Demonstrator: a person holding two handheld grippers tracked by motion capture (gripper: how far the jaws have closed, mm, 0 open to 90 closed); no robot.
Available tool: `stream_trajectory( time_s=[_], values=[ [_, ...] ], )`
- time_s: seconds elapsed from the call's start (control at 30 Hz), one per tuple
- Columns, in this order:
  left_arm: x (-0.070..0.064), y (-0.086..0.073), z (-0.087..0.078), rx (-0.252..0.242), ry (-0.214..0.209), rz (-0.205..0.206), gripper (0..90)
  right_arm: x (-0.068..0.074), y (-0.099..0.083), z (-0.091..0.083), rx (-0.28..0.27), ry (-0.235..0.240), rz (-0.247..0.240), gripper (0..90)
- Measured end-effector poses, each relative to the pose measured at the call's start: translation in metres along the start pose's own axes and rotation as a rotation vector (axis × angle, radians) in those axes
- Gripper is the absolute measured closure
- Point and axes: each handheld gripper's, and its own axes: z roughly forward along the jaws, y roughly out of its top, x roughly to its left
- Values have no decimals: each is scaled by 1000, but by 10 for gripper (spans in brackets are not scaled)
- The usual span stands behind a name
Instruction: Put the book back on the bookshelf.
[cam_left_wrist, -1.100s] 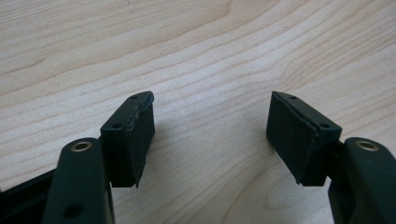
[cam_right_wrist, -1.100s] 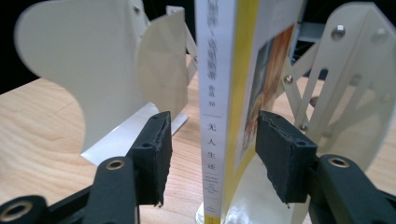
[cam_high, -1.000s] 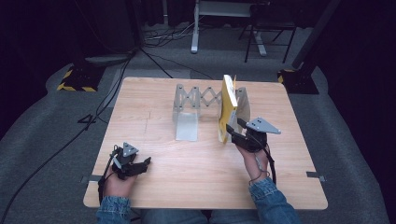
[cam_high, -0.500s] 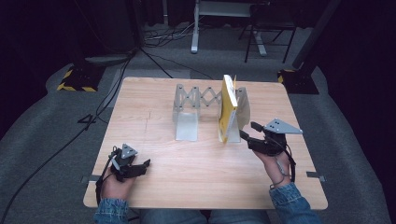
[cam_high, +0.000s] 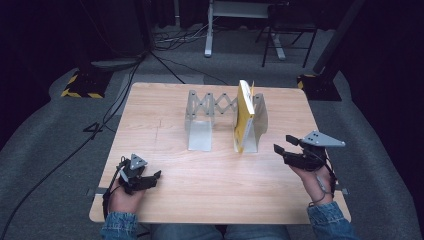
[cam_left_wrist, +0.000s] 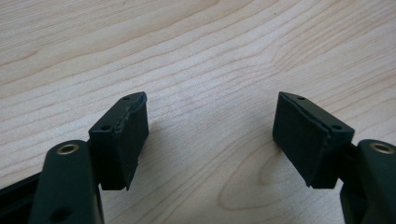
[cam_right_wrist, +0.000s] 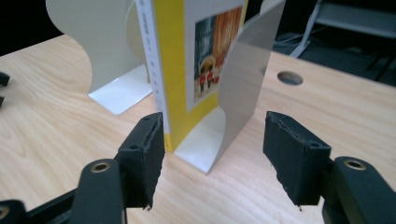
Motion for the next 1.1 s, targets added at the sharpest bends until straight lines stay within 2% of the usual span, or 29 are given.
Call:
stream_trajectory(
  time_s=[0.13, 0.23, 0.37, 0.5, 0.83, 1.0, 1.1],
  values=[
    [0, 0, 0, 0, -1, 0, 273, -15, -9, -4, 9, 45, 49, 383],
    [0, 0, 0, -1, -1, 0, 274, -24, -17, -6, 12, 49, 77, 361],
    [0, 0, 0, -2, 1, 2, 272, -35, -28, -3, 93, 37, 92, 309],
    [0, 0, 0, -1, 5, 3, 271, -44, -41, 1, 146, 25, 112, 308],
    [0, 1, 1, 0, 1, -3, 269, -56, -69, 21, 321, 17, 128, 304],
    [0, 1, 1, 0, 2, -4, 269, -58, -80, 27, 370, 7, 137, 299],
    [0, 1, 1, 0, 3, -5, 269, -58, -83, 29, 388, -7, 121, 289]
  ],
)
